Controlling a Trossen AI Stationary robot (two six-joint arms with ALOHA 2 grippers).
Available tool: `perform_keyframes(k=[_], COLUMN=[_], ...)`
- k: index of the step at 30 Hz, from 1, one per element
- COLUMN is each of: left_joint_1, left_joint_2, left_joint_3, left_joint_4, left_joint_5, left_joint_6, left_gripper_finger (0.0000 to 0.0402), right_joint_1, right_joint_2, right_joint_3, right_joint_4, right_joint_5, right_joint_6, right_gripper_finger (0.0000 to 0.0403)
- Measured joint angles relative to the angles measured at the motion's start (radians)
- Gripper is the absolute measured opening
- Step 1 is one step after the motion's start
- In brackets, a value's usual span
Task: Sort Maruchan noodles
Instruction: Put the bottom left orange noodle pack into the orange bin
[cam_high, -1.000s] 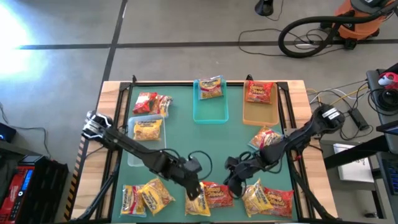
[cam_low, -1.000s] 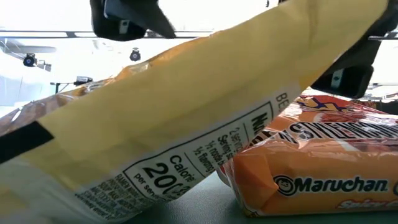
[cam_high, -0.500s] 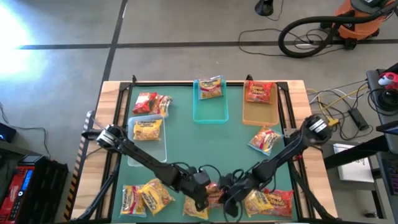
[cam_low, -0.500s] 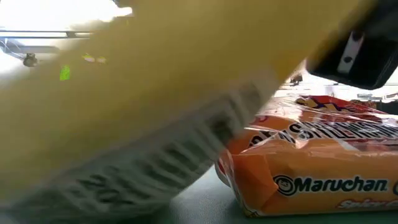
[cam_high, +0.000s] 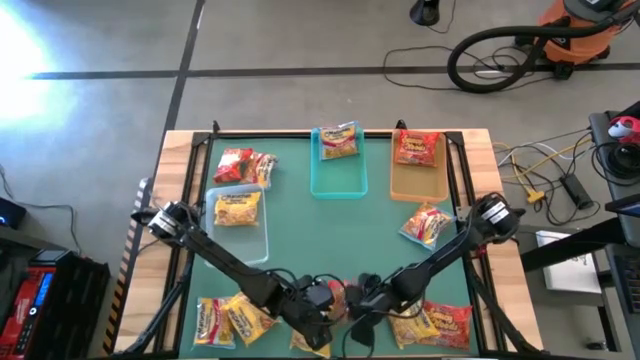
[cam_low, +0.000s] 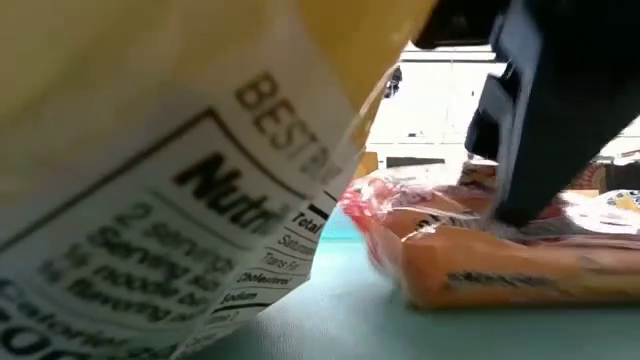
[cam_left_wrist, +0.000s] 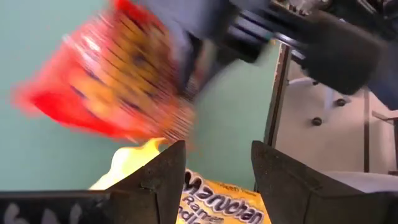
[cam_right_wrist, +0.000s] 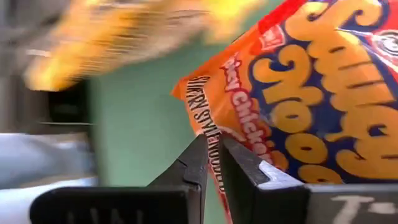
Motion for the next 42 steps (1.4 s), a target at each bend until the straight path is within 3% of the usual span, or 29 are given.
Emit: perform_keyframes(k=[5, 11, 16, 21, 27, 36, 42], left_joint_1=[-0.001, 0.009, 0.025, 0.047, 0.060, 0.060, 0.061], left_joint_2=[0.005, 0.012, 0.012, 0.016, 0.016, 0.016, 0.063], left_joint_3=[0.000, 0.000, 0.000, -0.001, -0.001, -0.001, -0.001], left_joint_4=[0.018, 0.022, 0.021, 0.025, 0.039, 0.061, 0.244], left_joint_5=[-0.024, -0.081, -0.142, -0.188, -0.217, -0.257, -0.271], left_joint_6=[-0.011, -0.012, -0.004, -0.022, -0.109, -0.312, -0.376], left_gripper_finger=[0.0166, 0.0166, 0.0166, 0.0166, 0.0166, 0.0166, 0.0162], right_joint_1=[-0.041, -0.094, -0.088, -0.071, -0.067, -0.067, -0.067], right_joint_2=[-0.013, -0.042, -0.151, -0.282, -0.365, -0.374, -0.402], right_joint_3=[0.000, 0.007, 0.009, 0.003, -0.010, -0.041, -0.144], right_joint_4=[-0.078, -0.114, -0.236, -0.404, -0.528, -0.669, -0.665], right_joint_5=[0.078, 0.074, 0.073, 0.177, 0.204, 0.198, 0.198], right_joint_6=[-0.084, -0.164, -0.215, -0.212, -0.211, -0.236, -0.244], right_gripper_finger=[0.0034, 0.0034, 0.0034, 0.0034, 0.0034, 0.0034, 0.0034])
